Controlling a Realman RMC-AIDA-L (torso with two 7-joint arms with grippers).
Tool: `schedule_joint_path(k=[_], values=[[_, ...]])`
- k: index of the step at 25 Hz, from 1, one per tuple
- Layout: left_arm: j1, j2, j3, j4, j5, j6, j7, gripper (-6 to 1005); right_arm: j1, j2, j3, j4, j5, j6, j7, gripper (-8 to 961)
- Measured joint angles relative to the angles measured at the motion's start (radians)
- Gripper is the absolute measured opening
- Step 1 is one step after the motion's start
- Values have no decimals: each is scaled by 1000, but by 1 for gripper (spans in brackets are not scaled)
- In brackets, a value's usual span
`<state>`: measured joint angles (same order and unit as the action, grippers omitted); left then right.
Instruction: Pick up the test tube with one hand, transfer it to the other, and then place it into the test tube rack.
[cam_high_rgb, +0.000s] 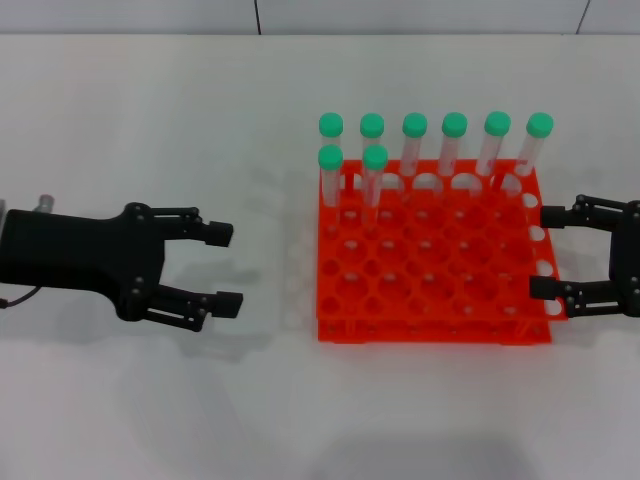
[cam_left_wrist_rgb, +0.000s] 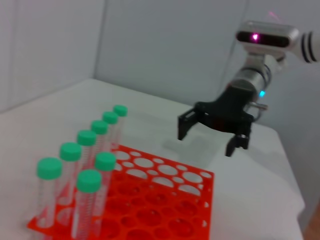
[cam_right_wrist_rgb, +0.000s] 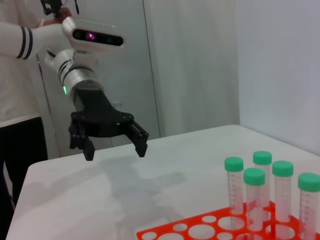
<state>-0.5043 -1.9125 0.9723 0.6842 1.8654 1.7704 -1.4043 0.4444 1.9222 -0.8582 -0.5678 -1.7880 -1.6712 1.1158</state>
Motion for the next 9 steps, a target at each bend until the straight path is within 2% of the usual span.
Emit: schedule_joint_path(k=[9], values=[[-15,-9,-21,6,23,-3,-15,884,0,2,0,9,-11,15,-3,873]])
